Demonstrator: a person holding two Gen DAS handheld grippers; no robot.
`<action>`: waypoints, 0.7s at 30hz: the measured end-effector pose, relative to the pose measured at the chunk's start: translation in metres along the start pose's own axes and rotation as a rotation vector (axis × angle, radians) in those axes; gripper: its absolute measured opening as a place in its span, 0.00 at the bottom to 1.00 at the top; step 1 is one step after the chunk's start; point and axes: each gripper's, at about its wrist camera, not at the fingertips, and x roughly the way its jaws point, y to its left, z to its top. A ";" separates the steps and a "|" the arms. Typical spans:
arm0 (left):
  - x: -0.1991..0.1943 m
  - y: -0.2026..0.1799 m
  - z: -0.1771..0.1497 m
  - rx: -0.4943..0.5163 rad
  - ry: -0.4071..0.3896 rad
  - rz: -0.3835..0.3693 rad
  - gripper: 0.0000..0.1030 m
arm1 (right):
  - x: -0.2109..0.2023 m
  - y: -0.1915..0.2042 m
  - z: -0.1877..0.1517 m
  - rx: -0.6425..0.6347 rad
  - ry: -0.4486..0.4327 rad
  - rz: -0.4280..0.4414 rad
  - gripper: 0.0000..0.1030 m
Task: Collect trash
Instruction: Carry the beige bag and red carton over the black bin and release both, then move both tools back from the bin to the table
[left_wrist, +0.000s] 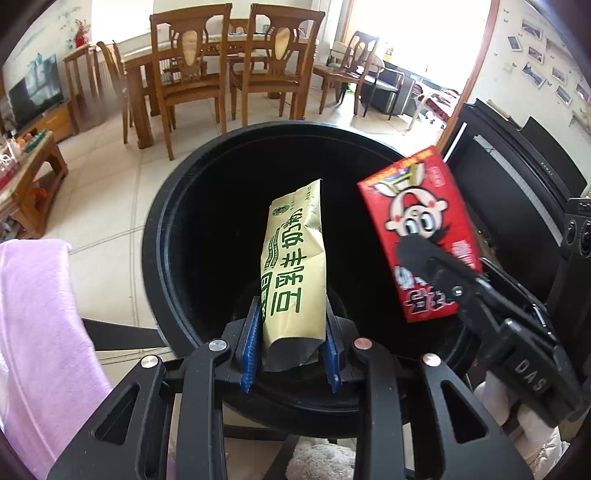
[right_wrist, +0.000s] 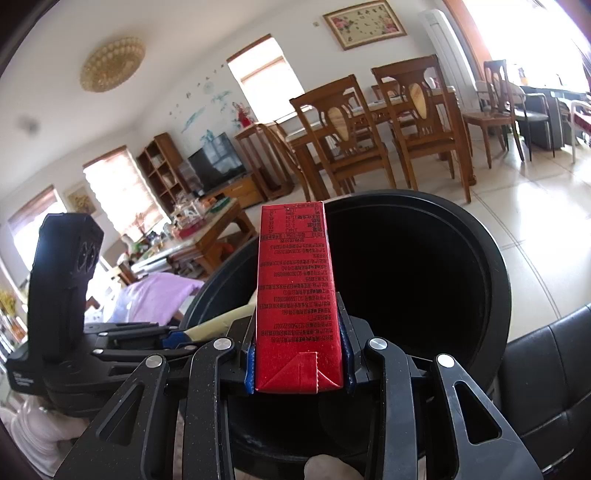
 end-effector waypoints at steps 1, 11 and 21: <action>0.000 -0.001 0.001 0.020 0.001 0.010 0.29 | 0.001 0.001 0.002 0.000 0.001 0.000 0.32; -0.006 -0.017 -0.006 0.110 -0.007 0.060 0.31 | -0.001 0.005 0.000 -0.020 0.003 0.004 0.32; -0.009 -0.011 -0.011 0.128 -0.012 0.068 0.32 | -0.004 0.005 -0.001 -0.035 0.007 -0.012 0.34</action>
